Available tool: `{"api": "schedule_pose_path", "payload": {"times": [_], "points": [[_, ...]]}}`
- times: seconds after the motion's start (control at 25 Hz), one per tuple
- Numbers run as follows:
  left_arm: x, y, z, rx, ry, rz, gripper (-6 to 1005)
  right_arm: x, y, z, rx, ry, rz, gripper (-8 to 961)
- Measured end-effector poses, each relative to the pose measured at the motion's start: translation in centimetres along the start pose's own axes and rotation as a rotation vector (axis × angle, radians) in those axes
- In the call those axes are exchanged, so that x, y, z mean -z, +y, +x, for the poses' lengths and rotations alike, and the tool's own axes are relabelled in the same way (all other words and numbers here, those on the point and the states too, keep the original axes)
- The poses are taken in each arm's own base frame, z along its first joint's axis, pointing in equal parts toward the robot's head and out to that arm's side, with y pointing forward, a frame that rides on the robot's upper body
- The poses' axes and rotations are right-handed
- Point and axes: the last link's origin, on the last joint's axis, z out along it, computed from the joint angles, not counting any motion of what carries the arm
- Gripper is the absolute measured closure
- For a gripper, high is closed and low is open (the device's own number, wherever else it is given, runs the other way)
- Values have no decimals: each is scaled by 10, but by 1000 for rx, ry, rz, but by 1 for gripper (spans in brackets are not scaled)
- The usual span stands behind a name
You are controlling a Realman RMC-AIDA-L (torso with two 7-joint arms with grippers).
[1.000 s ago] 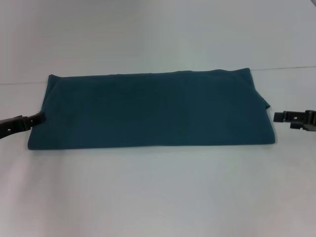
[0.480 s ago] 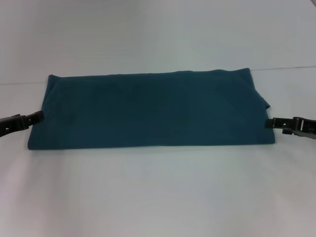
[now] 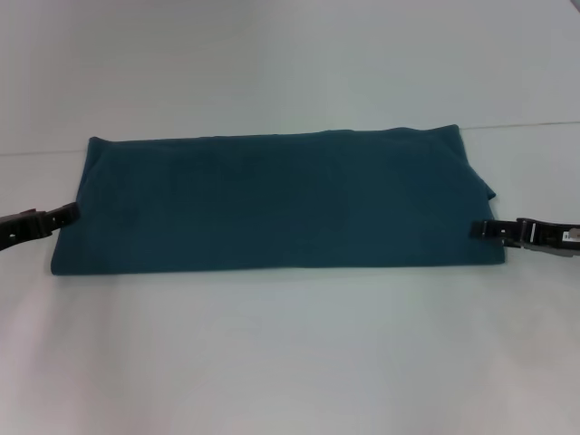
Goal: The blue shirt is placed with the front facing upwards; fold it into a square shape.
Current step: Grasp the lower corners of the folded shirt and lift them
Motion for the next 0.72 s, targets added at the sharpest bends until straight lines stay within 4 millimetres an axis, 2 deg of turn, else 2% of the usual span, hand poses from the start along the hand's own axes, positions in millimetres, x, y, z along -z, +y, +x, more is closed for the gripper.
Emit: {"api": "schedule_pose_path", "payload": {"times": [0.72], "points": [[0,-1,-1,1,0,2,274,-10,4,2,14,-10,16,142]]}}
